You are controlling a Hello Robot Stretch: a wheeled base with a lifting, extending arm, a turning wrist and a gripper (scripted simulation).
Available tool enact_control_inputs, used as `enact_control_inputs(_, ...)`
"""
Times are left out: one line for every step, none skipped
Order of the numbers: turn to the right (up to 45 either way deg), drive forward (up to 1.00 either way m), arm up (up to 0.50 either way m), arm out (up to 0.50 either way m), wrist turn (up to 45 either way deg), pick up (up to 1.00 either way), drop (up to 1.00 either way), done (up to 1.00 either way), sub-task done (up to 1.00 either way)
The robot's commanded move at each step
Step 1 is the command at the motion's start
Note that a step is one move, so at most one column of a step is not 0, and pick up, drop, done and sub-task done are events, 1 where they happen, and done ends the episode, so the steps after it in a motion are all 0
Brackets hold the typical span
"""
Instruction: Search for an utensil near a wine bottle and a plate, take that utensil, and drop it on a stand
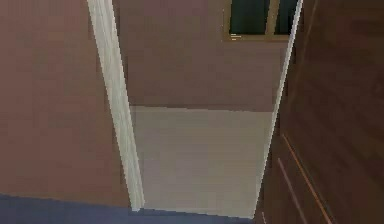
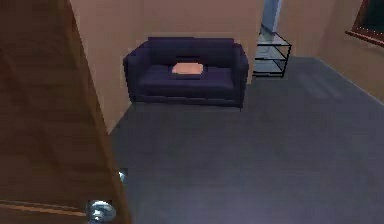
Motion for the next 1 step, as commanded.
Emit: enact_control_inputs(0.0, 1.0, 0.0, 0.0, 0.0, 0.0, 0.0, 0.0, 0.0)
